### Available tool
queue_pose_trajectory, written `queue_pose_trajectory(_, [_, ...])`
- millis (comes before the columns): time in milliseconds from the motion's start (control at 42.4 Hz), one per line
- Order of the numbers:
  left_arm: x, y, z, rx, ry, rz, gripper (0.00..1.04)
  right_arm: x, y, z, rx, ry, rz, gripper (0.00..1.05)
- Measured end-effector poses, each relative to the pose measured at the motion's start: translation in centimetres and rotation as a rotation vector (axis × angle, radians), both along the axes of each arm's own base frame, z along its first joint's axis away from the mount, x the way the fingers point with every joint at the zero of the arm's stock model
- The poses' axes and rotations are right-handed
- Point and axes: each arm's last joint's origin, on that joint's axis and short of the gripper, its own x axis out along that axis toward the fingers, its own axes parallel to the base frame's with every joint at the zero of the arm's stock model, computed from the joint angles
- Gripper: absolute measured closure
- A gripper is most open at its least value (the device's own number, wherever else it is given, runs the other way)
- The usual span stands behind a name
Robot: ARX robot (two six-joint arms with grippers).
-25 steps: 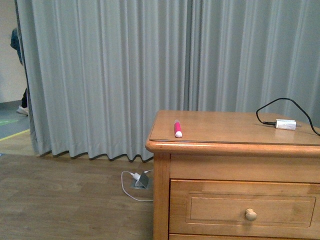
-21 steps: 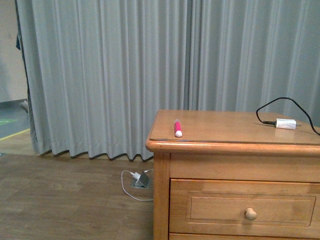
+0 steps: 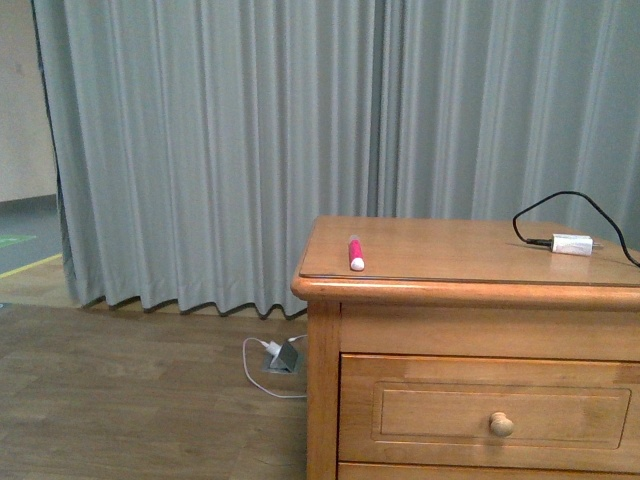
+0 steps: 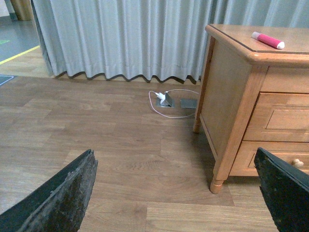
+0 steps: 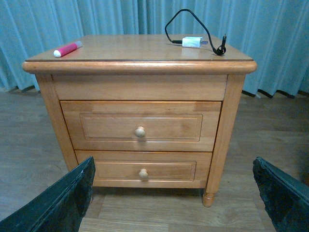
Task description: Place pink marker in drawer with both arms
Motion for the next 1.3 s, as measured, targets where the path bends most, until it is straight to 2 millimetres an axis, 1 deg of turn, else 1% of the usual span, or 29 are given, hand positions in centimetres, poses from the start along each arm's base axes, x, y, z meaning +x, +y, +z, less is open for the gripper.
queue_pose_trajectory(448, [0.0,0.0,0.0,0.0,0.0,0.0,0.06,0.0,0.0,0.0,0.002,0.003,0.002,0.08])
queue_pose_trajectory(496, [0.0,0.0,0.0,0.0,0.0,0.0,0.06,0.0,0.0,0.0,0.037,0.091,0.029,0.08])
queue_pose_trajectory(519, [0.0,0.0,0.0,0.0,0.0,0.0,0.06,0.0,0.0,0.0,0.071,0.195,0.032,0.08])
queue_pose_trajectory(566, [0.0,0.0,0.0,0.0,0.0,-0.001,0.06,0.2,0.0,-0.2,0.106,0.317,0.024,0.08])
queue_pose_trajectory(614, [0.0,0.0,0.0,0.0,0.0,0.0,0.06,0.7,0.1,-0.4,0.136,0.394,0.024,0.08])
queue_pose_trajectory(661, [0.0,0.0,0.0,0.0,0.0,0.0,0.06,1.2,0.3,-0.3,0.148,0.421,0.031,0.08])
queue_pose_trajectory(732, [0.0,0.0,0.0,0.0,0.0,0.0,0.06,2.8,0.8,0.4,0.154,0.417,0.057,0.08])
queue_pose_trajectory(779, [0.0,0.0,0.0,0.0,0.0,0.0,0.06,4.6,1.3,1.0,0.145,0.398,0.074,0.08])
queue_pose_trajectory(897, [0.0,0.0,0.0,0.0,0.0,0.0,0.06,7.9,2.1,1.3,0.138,0.39,0.085,0.08])
queue_pose_trajectory(920, [0.0,0.0,0.0,0.0,0.0,0.0,0.06,8.8,2.4,0.9,0.132,0.408,0.081,0.08])
queue_pose_trajectory(944, [0.0,0.0,0.0,0.0,0.0,0.0,0.06,9.6,2.6,0.9,0.129,0.398,0.075,0.08])
queue_pose_trajectory(1109, [0.0,0.0,0.0,0.0,0.0,0.0,0.06,14.3,4.1,-0.3,0.109,0.406,0.065,0.08])
queue_pose_trajectory(1180, [0.0,0.0,0.0,0.0,0.0,0.0,0.06,17.1,5.1,-1.5,0.093,0.42,0.057,0.08])
queue_pose_trajectory(1298, [0.0,0.0,0.0,0.0,0.0,0.0,0.06,21.0,6.5,-3.7,0.076,0.424,0.032,0.08])
